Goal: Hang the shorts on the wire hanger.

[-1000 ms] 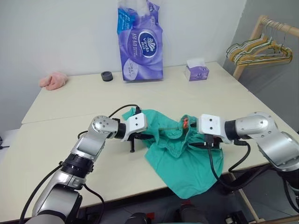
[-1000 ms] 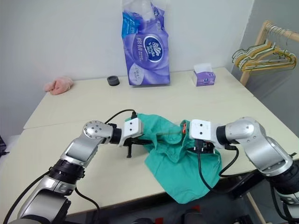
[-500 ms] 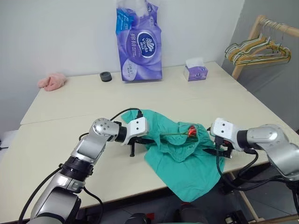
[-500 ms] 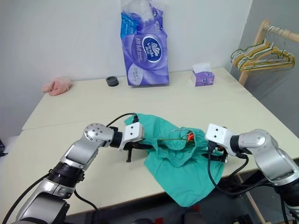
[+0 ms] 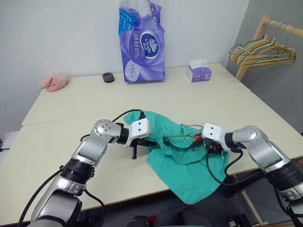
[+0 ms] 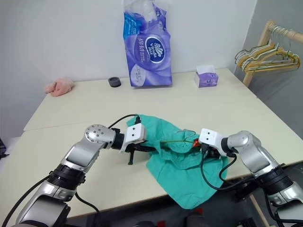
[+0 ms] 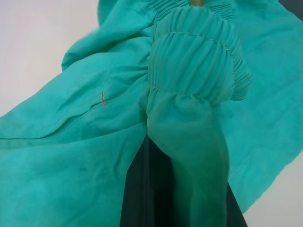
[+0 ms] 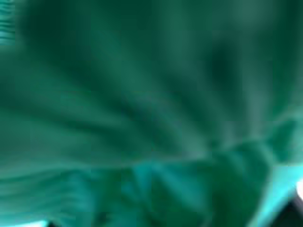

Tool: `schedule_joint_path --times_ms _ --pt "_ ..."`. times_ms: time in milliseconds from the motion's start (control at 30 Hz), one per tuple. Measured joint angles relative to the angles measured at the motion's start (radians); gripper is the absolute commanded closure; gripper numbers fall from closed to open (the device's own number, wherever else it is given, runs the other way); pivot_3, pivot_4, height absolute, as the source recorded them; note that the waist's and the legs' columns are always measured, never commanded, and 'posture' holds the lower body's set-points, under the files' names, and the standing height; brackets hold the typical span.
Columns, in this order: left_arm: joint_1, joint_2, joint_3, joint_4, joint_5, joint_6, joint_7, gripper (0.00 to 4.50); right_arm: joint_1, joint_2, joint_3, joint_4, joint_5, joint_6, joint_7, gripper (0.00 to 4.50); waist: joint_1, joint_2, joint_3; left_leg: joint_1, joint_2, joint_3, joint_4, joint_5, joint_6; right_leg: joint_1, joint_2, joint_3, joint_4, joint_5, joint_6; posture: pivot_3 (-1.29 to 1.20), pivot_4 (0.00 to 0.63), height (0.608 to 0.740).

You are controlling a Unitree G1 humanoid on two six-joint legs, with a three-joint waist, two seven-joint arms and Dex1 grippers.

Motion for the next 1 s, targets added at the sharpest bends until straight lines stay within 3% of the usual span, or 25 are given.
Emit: schedule_joint_path --times_ms 167,300,667,1000 --pt "0.000 -0.002 0.018 -0.001 -0.028 0.027 0.001 4.50 0.000 0.000 -0.018 -0.018 0.013 0.013 0.029 4.47 0.000 0.000 0.000 0.000 0.000 0.000 0.000 0.000 0.000 0.000 0.000 0.000 0.000 0.000 0.000 -0.17 0.014 0.740" --pt "-0.001 -0.003 0.058 0.007 -0.051 0.025 -0.004 4.50 0.002 -0.007 -0.041 -0.068 0.026 0.045 0.058 4.49 0.000 0.001 0.000 0.000 0.000 0.000 0.000 0.000 0.000 0.000 0.000 0.000 0.000 0.000 0.000 -0.17 0.013 0.740" --pt "-0.057 -0.038 0.132 0.161 -0.120 0.031 0.018 1.23 0.053 -0.058 -0.112 -0.211 0.141 0.150 0.121 4.50 0.001 0.000 -0.001 0.000 0.000 0.000 0.000 0.000 0.000 0.000 0.000 0.000 0.000 0.000 0.000 -0.19 0.015 0.740" --pt "-0.111 0.032 0.155 0.303 -0.152 0.042 -0.095 1.23 0.066 -0.114 -0.137 -0.269 0.197 0.202 0.146 4.50 -0.002 0.000 -0.001 0.000 0.000 0.000 0.000 0.000 0.000 0.000 0.000 0.000 0.000 0.000 0.000 -0.19 0.018 0.740"
